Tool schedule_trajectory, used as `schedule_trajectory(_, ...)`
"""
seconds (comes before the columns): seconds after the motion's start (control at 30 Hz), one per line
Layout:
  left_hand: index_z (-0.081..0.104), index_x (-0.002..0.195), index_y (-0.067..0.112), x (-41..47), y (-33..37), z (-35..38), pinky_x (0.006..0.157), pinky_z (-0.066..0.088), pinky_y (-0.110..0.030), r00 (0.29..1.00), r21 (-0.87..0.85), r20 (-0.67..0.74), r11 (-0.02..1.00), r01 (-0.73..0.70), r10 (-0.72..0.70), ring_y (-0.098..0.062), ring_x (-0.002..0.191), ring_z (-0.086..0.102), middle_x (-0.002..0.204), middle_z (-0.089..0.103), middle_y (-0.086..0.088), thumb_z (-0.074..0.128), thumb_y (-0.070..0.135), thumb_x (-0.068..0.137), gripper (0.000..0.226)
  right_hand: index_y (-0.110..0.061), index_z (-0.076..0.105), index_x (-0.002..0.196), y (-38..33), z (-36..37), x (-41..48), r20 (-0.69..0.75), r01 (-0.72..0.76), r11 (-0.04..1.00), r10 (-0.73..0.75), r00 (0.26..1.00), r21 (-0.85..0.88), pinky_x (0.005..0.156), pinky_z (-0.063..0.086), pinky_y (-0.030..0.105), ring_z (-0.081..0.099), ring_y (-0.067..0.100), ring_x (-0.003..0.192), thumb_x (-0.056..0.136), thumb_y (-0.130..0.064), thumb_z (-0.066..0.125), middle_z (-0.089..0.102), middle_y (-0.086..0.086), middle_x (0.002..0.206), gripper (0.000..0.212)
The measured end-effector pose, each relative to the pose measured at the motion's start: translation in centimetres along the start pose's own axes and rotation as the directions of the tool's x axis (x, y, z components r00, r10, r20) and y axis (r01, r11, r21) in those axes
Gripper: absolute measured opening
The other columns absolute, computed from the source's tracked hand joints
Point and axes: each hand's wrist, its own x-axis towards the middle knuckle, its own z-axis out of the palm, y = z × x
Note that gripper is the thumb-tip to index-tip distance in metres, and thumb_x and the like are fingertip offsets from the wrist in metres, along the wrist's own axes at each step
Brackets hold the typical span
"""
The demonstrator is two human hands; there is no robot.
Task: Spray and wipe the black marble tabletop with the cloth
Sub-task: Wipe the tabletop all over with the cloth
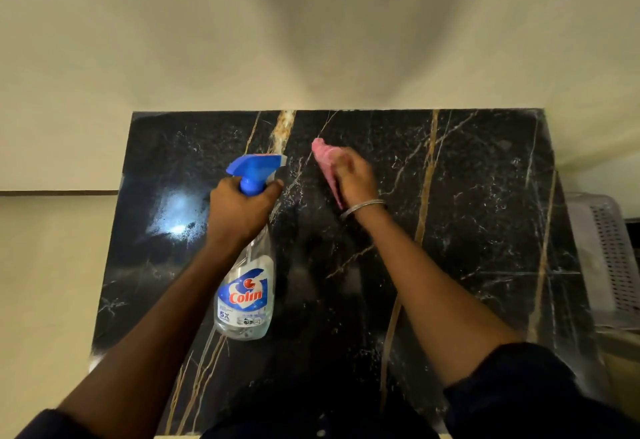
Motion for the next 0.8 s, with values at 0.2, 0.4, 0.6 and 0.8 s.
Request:
schedule_trajectory(0.2,0.064,0.080,0.008,-0.8,0.6,-0.2,0.059,0.050,-0.031,1.000,-0.025,-0.007,1.000,-0.018,0.018,-0.013,0.056,0.056,0.070,0.065,-0.010,0.072,0.033,0.082,0.027,-0.016,0.069,0.093,-0.4,-8.0,0.9,-0.187,-0.298,0.908,0.361,0.914,0.296,0.095,0.050,0.049,0.066,0.027,0.092,0.093,-0.050,0.044,0.071,0.008,0.094,0.042)
schedule_trajectory(0.4,0.062,0.077,0.007,-0.8,0.6,0.5,0.047,0.041,-0.012,0.998,-0.018,0.007,0.998,-0.056,0.056,-0.004,0.048,0.052,0.064,0.060,-0.004,0.071,0.029,0.084,0.025,-0.007,0.064,0.105,0.5,-11.7,0.1,-0.188,0.133,0.664,-0.389,0.902,-0.736,0.069,0.046,0.034,0.061,0.025,0.082,0.101,-0.033,0.040,0.066,0.009,0.091,0.035)
schedule_trajectory(0.6,0.060,0.073,0.012,-0.6,0.6,1.8,0.051,0.044,-0.020,0.998,-0.008,0.035,0.999,-0.046,0.046,-0.008,0.050,0.053,0.061,0.059,-0.001,0.072,0.030,0.082,0.023,-0.013,0.012,0.156,5.6,-2.9,0.6,0.168,0.172,0.060,-0.078,0.983,-0.983,0.117,0.000,0.063,0.002,0.034,0.151,0.090,-0.067,0.019,0.007,0.015,0.163,0.086)
schedule_trajectory(0.8,0.061,0.077,0.015,1.1,0.1,3.5,0.056,0.050,-0.023,0.992,0.028,0.112,0.998,-0.057,0.054,-0.008,0.054,0.057,0.062,0.061,-0.001,0.070,0.029,0.082,0.018,-0.018,0.017,0.156,6.4,-4.8,2.7,0.321,0.321,-0.020,-0.126,0.939,-0.947,0.115,0.007,0.065,0.008,0.031,0.150,0.090,-0.056,0.028,0.013,0.009,0.164,0.077)
